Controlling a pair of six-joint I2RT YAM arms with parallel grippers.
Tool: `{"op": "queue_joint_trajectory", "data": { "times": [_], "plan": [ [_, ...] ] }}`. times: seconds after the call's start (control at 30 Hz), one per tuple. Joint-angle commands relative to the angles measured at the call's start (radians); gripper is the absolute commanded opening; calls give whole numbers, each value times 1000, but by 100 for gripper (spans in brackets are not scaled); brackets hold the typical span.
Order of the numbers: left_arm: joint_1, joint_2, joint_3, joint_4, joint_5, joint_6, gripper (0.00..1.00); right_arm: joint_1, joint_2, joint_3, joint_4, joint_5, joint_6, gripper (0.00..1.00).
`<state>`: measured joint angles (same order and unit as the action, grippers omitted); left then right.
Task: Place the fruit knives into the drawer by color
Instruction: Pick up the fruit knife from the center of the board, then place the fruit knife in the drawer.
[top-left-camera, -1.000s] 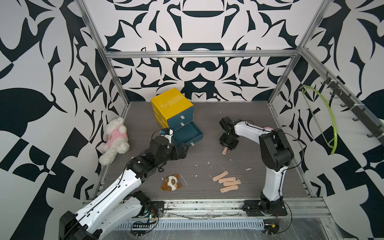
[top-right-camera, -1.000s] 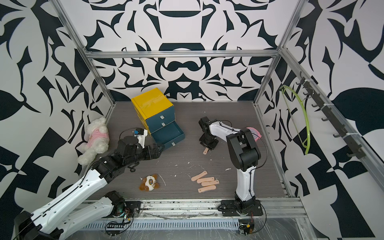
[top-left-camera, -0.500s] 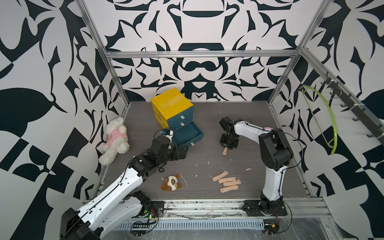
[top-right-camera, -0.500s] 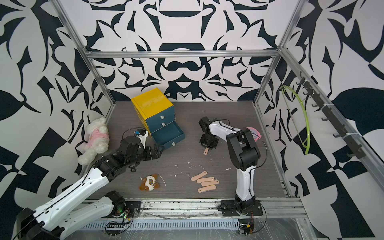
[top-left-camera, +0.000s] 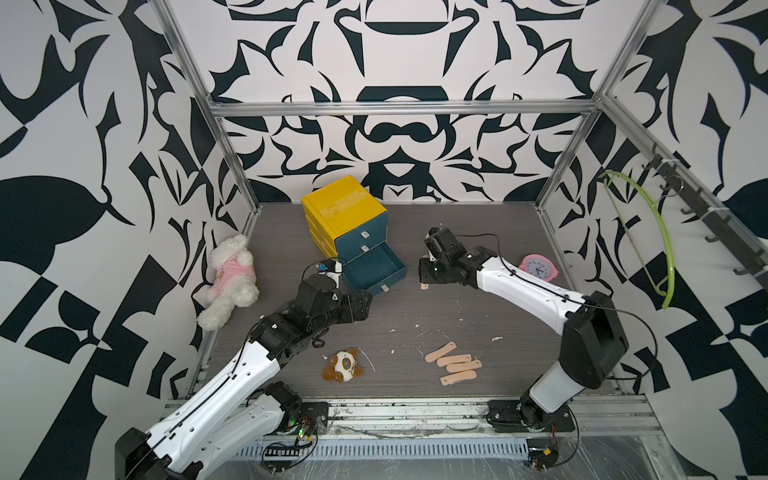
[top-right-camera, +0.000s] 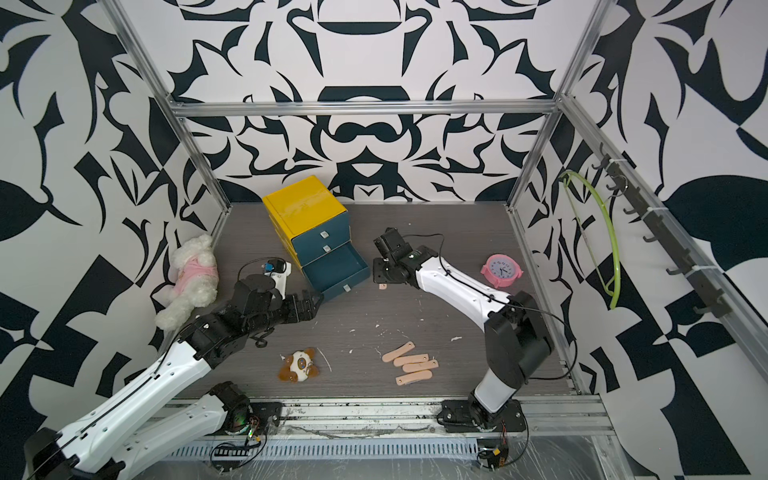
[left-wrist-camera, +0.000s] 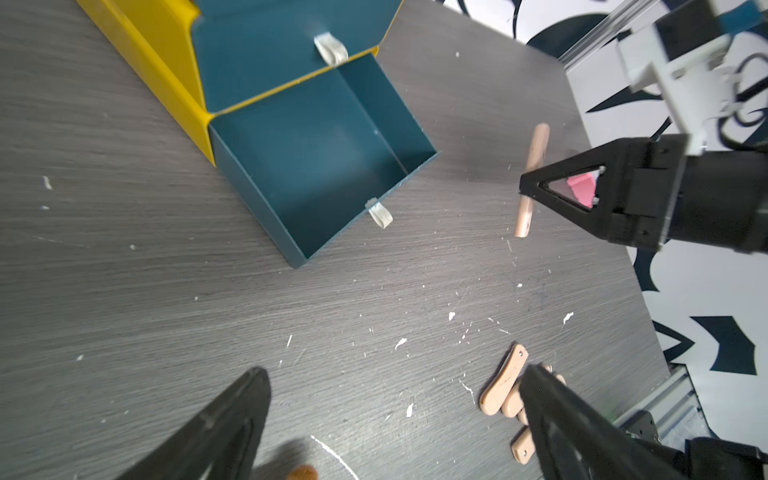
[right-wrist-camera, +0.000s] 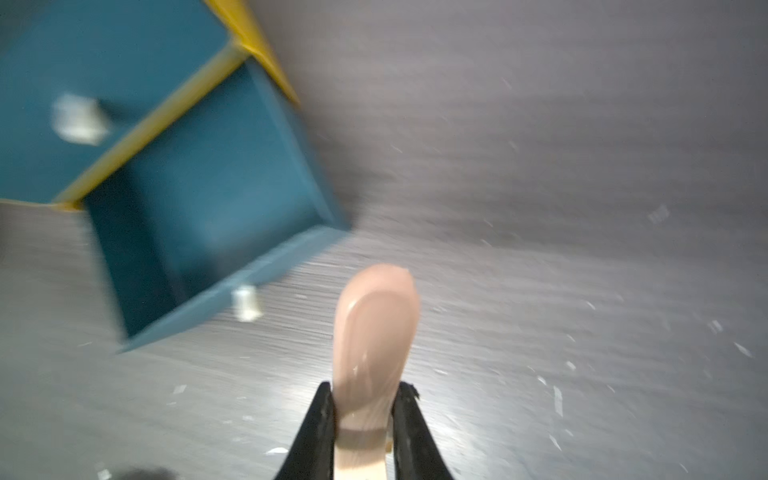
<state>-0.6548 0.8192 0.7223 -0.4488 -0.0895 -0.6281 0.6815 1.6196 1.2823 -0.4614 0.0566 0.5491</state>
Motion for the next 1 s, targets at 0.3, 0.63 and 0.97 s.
{"op": "queue_joint_trajectory", "data": {
  "times": [0.3, 0.63, 0.97],
  "plan": [
    [-2, -52, -37, -65, -25, -12, 99, 59, 259, 208, 385, -50, 106, 7],
    [-2, -56, -30, -87, 3, 8, 99, 39, 370, 227, 446, -86, 222, 32],
    [-2, -43, -25, -75, 23, 25, 99, 37, 324, 239, 449, -93, 186, 49]
  ]
}}
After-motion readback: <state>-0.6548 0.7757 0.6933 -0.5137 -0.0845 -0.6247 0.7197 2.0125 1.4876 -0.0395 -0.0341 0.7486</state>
